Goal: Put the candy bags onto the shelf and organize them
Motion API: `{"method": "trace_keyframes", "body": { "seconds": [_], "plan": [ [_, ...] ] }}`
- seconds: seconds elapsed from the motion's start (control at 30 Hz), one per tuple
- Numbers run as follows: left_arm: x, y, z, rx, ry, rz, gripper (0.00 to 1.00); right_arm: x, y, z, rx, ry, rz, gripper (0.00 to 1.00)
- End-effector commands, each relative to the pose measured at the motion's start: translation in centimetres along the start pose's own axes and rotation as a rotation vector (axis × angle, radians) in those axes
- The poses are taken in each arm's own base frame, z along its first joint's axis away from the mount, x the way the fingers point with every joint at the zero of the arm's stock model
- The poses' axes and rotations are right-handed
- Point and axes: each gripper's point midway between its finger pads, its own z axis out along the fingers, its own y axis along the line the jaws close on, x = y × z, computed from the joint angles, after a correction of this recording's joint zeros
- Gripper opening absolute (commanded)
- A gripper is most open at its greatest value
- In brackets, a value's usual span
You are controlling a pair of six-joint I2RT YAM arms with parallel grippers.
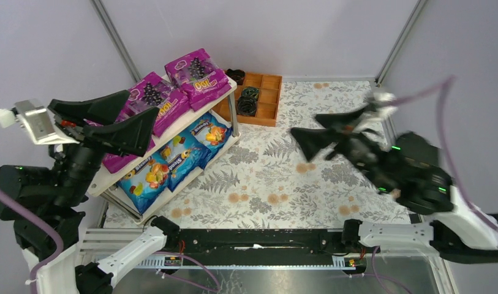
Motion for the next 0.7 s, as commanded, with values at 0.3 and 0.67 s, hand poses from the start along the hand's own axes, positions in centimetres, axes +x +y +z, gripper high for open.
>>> {"method": "trace_keyframes", "body": {
  "seconds": [0.3,0.67],
  "plan": [
    [1.6,0.9,0.4,-0.042,0.000,-0.061,0.99,-1.0,-10.2,-9.8,0.270,-0.080,0.001,1.00],
    [3.2,1.2,1.9,-0.039,0.040,-0.071,0.99,-1.3,-11.9,-11.0,0.332,-0.131,0.026,1.00]
  ]
}}
